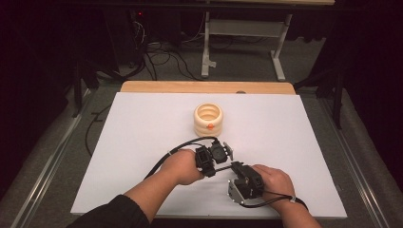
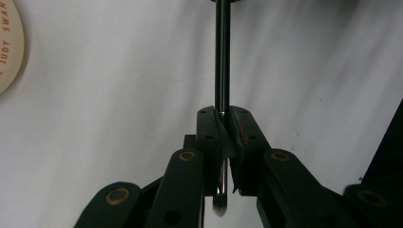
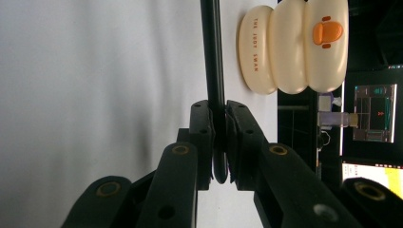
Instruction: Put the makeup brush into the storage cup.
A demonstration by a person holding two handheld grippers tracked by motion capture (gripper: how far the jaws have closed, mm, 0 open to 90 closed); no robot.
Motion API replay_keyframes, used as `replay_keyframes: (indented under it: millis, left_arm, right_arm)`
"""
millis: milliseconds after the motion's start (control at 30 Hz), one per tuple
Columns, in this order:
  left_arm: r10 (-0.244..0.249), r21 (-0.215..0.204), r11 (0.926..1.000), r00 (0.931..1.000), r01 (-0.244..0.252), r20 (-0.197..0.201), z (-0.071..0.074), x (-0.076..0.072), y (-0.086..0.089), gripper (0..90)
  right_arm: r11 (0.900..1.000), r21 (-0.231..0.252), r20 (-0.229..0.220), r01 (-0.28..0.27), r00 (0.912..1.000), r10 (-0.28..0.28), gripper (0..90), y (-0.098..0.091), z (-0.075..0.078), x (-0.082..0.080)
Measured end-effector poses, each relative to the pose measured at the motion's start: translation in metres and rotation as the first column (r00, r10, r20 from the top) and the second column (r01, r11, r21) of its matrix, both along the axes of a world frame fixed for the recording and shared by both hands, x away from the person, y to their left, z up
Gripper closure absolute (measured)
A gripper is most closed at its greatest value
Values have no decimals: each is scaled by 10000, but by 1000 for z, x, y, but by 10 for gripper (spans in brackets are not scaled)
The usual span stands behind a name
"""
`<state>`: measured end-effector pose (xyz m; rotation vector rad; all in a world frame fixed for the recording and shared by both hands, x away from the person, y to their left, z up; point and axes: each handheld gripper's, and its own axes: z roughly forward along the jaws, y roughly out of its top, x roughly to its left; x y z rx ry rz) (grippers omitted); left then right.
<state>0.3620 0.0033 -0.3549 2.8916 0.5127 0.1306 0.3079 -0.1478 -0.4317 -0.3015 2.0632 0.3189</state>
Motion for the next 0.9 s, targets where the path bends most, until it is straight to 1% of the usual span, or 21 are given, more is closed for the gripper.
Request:
replay_keyframes:
  millis: [100, 300, 567, 600, 633, 833, 900]
  left_arm:
    - [27, -34, 10000, 10000, -27, -13, 0, 0, 0, 831]
    - [63, -86, 9999, 10000, -63, -54, 1, 0, 1, 829]
    - [228, -95, 9997, 9997, -228, -85, 2, 1, 2, 815]
    - [269, -78, 9996, 9996, -269, -79, 2, 2, 2, 812]
    - [294, -85, 9995, 9995, -294, -83, 2, 2, 2, 799]
    - [421, -90, 9991, 9990, -422, -124, 4, 3, 5, 690]
    - [467, -85, 9989, 9988, -469, -139, 4, 4, 6, 668]
  right_arm:
    - [10000, -59, 84, 8, 10000, -7, 854, 0, -1, -1]
    - [9998, -192, -7, -74, 10000, 74, 861, 1, -1, -1]
    - [9999, -159, -69, -42, 10000, 41, 863, 1, -1, -1]
    - [9999, -120, -118, 48, 9999, -50, 863, 1, -1, -2]
    - [9998, -194, -63, -19, 10000, 17, 863, 1, 0, -1]
    - [9998, -175, -85, 66, 9999, -67, 863, 1, 0, 0]
    - [9998, -170, -84, 54, 9999, -55, 862, 1, 0, 0]
